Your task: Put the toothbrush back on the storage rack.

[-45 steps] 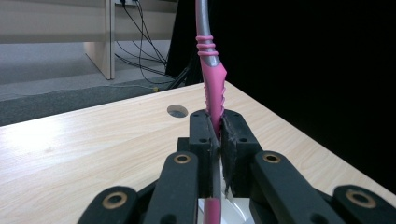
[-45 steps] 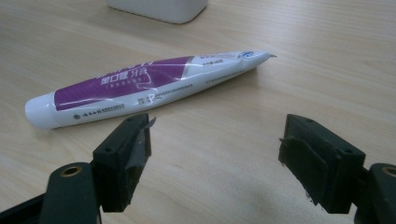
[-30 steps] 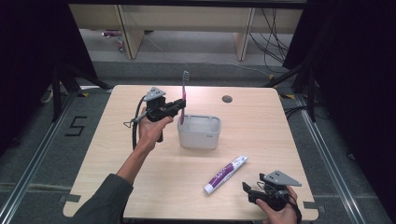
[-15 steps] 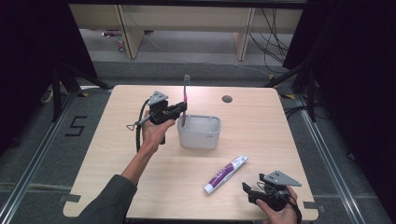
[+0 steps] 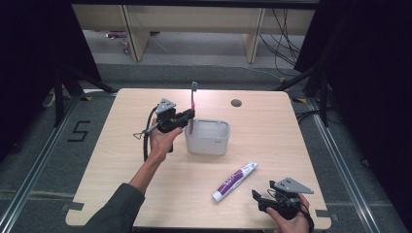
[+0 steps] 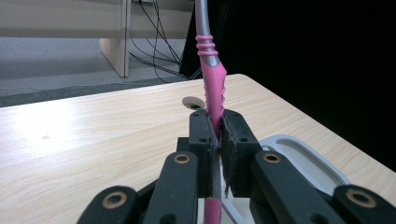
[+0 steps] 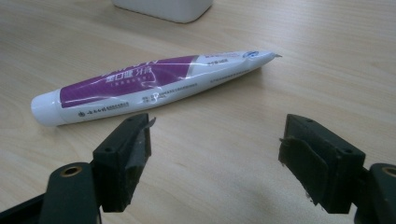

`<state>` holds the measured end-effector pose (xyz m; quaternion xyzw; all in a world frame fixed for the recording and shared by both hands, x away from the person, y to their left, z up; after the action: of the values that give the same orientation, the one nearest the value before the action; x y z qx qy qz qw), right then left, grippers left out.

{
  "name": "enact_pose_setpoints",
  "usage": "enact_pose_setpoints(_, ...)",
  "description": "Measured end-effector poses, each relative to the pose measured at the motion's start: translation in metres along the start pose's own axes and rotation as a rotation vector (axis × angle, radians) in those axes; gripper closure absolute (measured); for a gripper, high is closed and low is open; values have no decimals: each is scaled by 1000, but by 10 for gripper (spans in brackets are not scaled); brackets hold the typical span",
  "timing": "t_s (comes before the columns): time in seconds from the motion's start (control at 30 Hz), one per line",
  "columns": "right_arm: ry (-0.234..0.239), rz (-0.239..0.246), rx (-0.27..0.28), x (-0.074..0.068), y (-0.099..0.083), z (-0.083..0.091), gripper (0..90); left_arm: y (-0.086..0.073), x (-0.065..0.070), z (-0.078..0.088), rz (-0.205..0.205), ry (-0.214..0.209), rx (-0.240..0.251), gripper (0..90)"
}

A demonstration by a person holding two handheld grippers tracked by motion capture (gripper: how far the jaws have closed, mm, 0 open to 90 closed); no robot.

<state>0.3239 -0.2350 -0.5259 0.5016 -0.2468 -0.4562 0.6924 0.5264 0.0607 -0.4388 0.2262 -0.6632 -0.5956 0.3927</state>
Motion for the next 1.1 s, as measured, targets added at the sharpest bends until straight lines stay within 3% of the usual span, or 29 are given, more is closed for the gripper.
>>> enact_pose_setpoints(0.5, -5, 12, -8, 0, 0, 2, 249, -20, -5, 1, -12, 14, -33, 828)
enact_pose_setpoints(0.6, 6, 1, -5, 0, 0, 0, 248, -22, -6, 1, -15, 20, -44, 827)
enact_pose_setpoints(0.63, -4, -27, -7, -3, 0, 1, 248, -22, -6, 0, -20, 16, -46, 826)
enact_pose_setpoints(0.8, -4, 12, -15, 1, 0, 2, 248, -22, -5, 0, -56, 23, -52, 815)
enact_pose_setpoints(1.1, -6, 14, -16, 2, 0, 3, 249, -21, -6, 3, -75, 38, -60, 812)
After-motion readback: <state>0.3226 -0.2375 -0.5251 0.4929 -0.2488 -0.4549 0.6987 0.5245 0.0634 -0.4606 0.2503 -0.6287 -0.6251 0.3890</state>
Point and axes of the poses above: each handheld gripper's, and its own axes: z roughly backward along the jaws, y roughly out of its top, x roughly to its right, the point moved 6 cm from there along -z, roughly forward along the jaws, and after that the axes turned 15 degrees about x, right-handed, at the moved point
